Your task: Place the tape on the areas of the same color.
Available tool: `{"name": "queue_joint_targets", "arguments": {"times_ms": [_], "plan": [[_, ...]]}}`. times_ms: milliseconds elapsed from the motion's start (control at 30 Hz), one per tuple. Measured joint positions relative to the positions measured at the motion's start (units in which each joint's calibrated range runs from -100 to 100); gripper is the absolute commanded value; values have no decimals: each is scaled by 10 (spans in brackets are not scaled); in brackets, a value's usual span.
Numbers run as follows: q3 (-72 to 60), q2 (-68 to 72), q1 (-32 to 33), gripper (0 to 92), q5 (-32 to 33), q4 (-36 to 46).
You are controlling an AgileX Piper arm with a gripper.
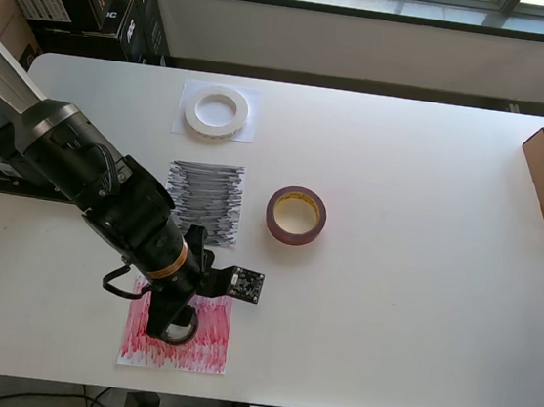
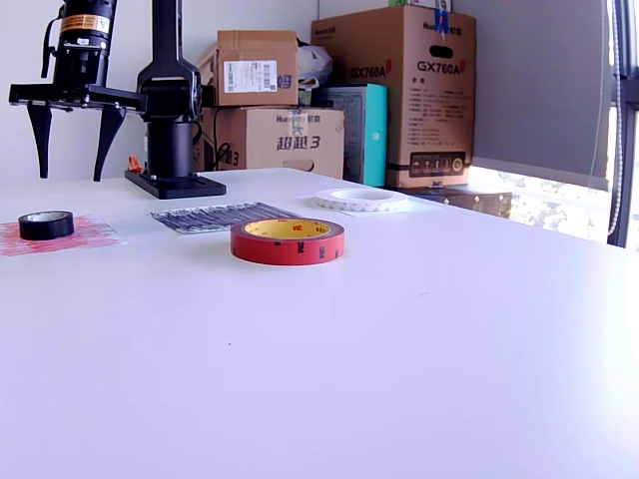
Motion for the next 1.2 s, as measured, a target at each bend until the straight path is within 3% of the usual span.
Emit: {"name": "queue_joint_targets", "arguments": {"times_ms": [1200], "plan": [[9, 31, -17, 668, -6, -4]]}}
